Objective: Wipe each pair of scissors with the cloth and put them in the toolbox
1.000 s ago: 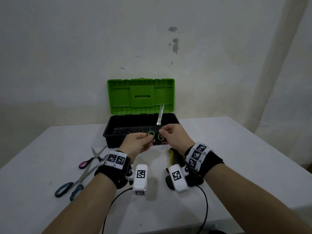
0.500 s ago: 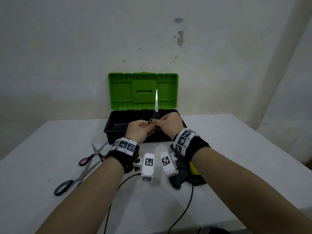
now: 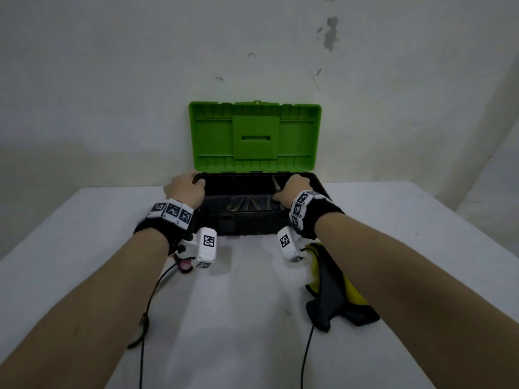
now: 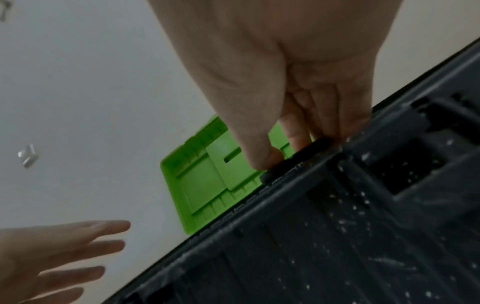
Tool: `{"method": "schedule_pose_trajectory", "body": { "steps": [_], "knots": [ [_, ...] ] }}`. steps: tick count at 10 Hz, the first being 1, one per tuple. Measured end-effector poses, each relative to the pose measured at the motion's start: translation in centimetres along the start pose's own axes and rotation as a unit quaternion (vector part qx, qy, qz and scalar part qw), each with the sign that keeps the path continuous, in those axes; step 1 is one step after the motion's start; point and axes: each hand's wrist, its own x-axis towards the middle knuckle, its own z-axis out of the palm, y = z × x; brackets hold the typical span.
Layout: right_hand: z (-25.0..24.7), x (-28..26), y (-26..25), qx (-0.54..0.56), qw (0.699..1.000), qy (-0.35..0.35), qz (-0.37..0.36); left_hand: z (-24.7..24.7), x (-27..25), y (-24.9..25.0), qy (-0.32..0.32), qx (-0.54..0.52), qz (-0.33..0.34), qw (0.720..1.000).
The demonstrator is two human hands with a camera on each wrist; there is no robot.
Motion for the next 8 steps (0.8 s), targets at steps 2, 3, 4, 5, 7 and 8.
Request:
{"method": "schedule_pose_trajectory", "body": {
  "steps": [2,3,4,5,7,8],
  "knots": [
    [2.9,3.1,-1.3,-0.074,0.996,-0.047,0.022,1.6,1.2,-3.8,-0.086,0.034,-0.053,0.994],
    [4.3,4.8,-1.4,-0.097,0.99,-0.094,0.042,2.3,1.2,-4.2,-0.076,-0.002,-0.058,0.995],
    [4.5,5.0,-1.1,-0.125,0.987,-0.101,0.009,2.6,1.2,-4.2,-0.079,-0.005,-0.056,0.995],
    [3.0,2.1,-0.6,-0.09,0.993,-0.072,-0.016,2.6,1.1,-4.1,-0.08,0.006,-0.048,0.996],
    [2.9,1.2,-1.1,-0.045,0.996,-0.078,0.016,2.3,0.3,-3.7,-0.084,0.013,-0.048,0.995],
    [3.6,2.4,-1.1,-0.073,0.992,-0.086,0.047,1.9,-0.1,-4.0,-0.089,-0.007,-0.049,0.995]
  ]
}}
